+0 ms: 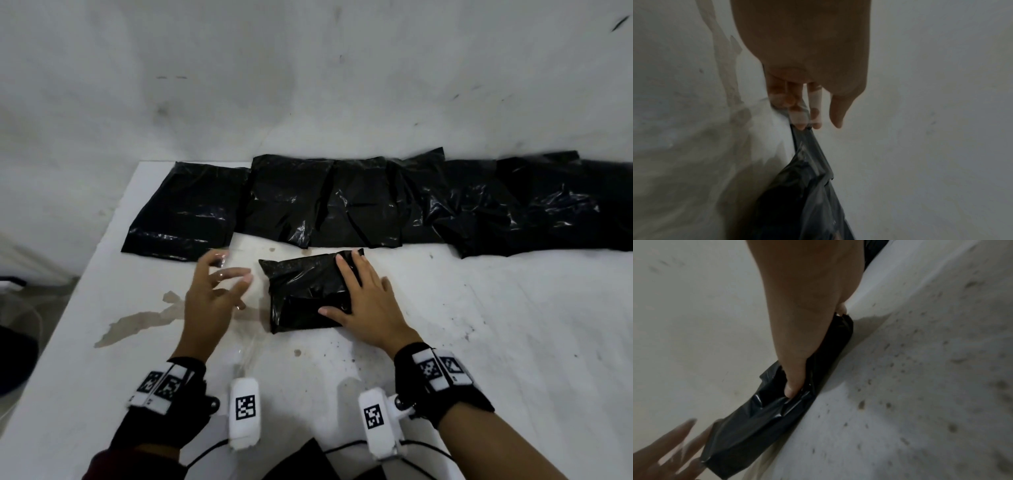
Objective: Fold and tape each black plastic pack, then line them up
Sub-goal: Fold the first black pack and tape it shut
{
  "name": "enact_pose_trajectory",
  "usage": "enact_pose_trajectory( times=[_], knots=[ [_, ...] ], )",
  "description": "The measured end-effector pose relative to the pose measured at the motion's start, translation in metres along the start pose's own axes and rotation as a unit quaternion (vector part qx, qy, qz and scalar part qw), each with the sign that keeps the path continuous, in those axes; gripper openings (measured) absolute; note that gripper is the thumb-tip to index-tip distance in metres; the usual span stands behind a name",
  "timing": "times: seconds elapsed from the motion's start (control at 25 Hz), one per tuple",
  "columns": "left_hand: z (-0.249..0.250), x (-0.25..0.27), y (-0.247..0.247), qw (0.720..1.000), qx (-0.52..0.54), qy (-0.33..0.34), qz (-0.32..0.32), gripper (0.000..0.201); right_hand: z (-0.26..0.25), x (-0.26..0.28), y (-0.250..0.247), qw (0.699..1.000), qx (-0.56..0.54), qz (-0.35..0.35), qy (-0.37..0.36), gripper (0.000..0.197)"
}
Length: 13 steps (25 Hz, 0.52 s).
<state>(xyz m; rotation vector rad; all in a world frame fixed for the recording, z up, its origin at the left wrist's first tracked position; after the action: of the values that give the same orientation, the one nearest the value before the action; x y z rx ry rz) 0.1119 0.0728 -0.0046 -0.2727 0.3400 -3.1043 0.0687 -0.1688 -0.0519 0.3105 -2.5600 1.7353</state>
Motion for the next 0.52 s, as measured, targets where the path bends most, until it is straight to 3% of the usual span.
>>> enact_pose_trajectory(
  times=[0.12,0.28,0.52],
  knots=[
    [0.008,0.004,-0.019,0.995,0.095,-0.006,0.001,0.024,-0.002,-0.002,-0.004,1.0,-0.008,-0.003,0.009,0.099],
    [0.017,0.019,-0.021,0.992,0.128,0.017,-0.008,0.027,0.001,-0.004,-0.014,0.999,-0.029,0.036,0.01,0.095],
    [0.034,0.043,-0.017,0.989,0.129,0.072,-0.028,0.028,0.0,-0.011,-0.028,0.998,-0.024,0.055,0.007,0.071]
  ],
)
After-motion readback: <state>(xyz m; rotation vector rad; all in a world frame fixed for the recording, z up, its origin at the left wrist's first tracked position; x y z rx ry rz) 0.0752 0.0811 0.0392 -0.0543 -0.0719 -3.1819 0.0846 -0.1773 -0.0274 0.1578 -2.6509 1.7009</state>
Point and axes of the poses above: each hand's wrist, its own x-axis away from the middle knuckle, its own y-axis out of the palm, z = x × y, the point moved 6 cm from there along -x, towards the middle knuckle, and after that the axes turned 9 degrees about -y, right-handed, at the moved point
